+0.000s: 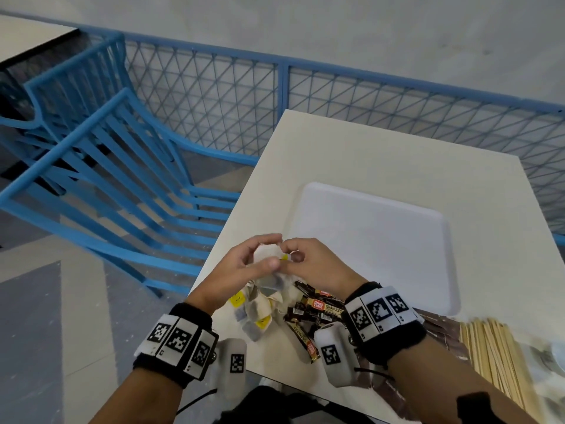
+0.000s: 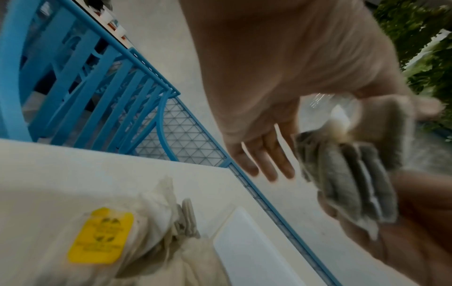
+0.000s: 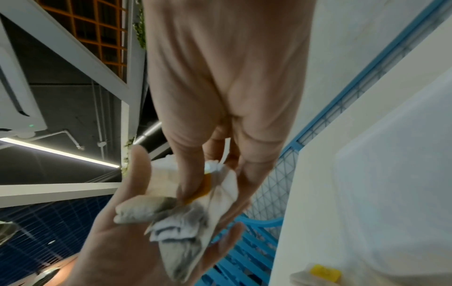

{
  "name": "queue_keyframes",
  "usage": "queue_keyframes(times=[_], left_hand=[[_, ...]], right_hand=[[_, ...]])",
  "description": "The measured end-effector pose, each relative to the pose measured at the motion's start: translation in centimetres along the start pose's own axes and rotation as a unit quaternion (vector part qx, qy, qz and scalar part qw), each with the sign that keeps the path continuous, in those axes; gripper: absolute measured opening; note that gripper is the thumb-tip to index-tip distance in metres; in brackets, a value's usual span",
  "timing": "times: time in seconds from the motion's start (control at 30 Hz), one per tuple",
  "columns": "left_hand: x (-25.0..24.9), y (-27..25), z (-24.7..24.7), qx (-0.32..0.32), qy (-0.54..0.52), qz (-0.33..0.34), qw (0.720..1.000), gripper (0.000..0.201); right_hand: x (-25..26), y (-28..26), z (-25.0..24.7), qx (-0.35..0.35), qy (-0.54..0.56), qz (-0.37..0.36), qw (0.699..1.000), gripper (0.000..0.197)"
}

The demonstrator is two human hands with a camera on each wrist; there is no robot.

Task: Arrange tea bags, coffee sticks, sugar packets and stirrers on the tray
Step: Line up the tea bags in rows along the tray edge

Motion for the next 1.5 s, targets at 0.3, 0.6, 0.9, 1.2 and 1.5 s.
queue_keyframes(times=[0.3,0.6,0.9,1.2,1.5], left_hand=[[3.2,-2.4,-2.1,-0.062,-0.029,-0.119,0.991,0.014],[6.5,-4.2,-6.0,-0.197,-0.068,-0.204,0.957,0.017],[6.7,-4.3,-4.7,-0.152,-0.026,-0.204,0.967,0.015],[5.4,-2.1,-4.5,-0.149,-0.030,-0.162,0.975,0.020],[2.9,1.4,-1.0,-0.046,-0.021,-0.139,0.989,0.021]], right_hand=[[-1.0,0.8,3.2,-0.048,0.033,-0.010,0.998,0.018],[-7.4,-0.3,6.9,0.074,-0.398,-0.049,0.913,0.065],[-7.0,-0.1,4.9,-0.005,-0.275,-0.049,0.960,0.020],[-5.5,-0.5,-0.8,-0.070,-0.076,-0.013,0.995,0.006],[-0.1,-1.1,-2.0,0.076,0.101,-0.009,0.992,0.012]])
Point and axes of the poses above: each hand's wrist, its own y-axis towards the middle knuckle, its own z-axis out of the palm, x = y × z, the point moved 6 cm from there along y, towards the middle knuckle, and after that the axes turned 10 degrees about -x, right-handed, at the moved point
